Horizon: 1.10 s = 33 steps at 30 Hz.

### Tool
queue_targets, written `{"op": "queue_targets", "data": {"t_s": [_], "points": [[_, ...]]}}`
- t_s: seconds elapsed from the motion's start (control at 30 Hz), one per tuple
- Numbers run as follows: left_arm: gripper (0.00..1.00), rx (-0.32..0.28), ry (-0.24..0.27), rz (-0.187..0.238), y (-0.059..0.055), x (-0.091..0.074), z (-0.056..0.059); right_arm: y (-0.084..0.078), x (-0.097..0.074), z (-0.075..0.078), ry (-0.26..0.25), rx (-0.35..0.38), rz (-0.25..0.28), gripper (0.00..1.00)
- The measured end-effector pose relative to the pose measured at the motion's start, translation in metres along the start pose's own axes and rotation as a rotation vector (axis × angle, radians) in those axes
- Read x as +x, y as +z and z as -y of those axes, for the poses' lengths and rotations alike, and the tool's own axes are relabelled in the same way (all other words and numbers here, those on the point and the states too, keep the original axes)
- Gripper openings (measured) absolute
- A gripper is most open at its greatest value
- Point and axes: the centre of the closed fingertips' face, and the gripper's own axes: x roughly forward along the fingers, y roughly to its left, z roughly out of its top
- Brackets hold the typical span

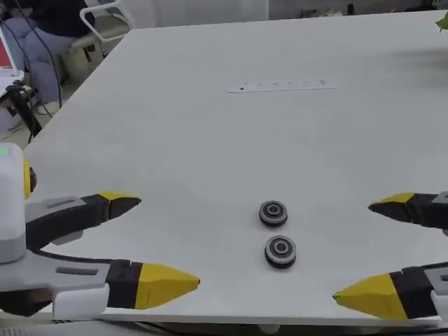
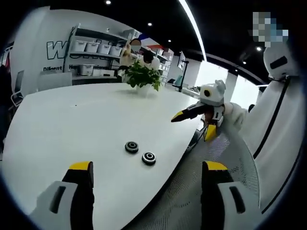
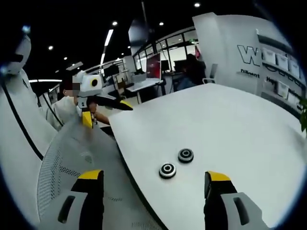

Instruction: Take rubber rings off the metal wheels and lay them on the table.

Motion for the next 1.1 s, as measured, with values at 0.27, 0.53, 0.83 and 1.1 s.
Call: {"op": "queue_targets", "data": {"t_s": [0.27, 0.53, 0.83, 1.1], "points": [[0.91, 0.085, -0.035, 0.007, 0.021, 0.002, 0.006, 0.04, -0.005, 0.009, -0.017, -0.05, 0.092, 0.82], [0.93, 0.173, -0.096, 0.081, 0.057, 0.007, 0.009, 0.079, 0.012, 0.014, -0.012, -0.133, 0.123, 0.79], [0.95, 0.319, -0.11, 0.104, 0.091, 0.02, 0.007, 0.118, 0.028, 0.019, 0.01, -0.22, 0.19, 0.72], [0.9, 0.394, -0.132, 0.133, 0.105, 0.038, 0.012, 0.108, 0.043, 0.018, 0.062, -0.231, 0.245, 0.59]]}}
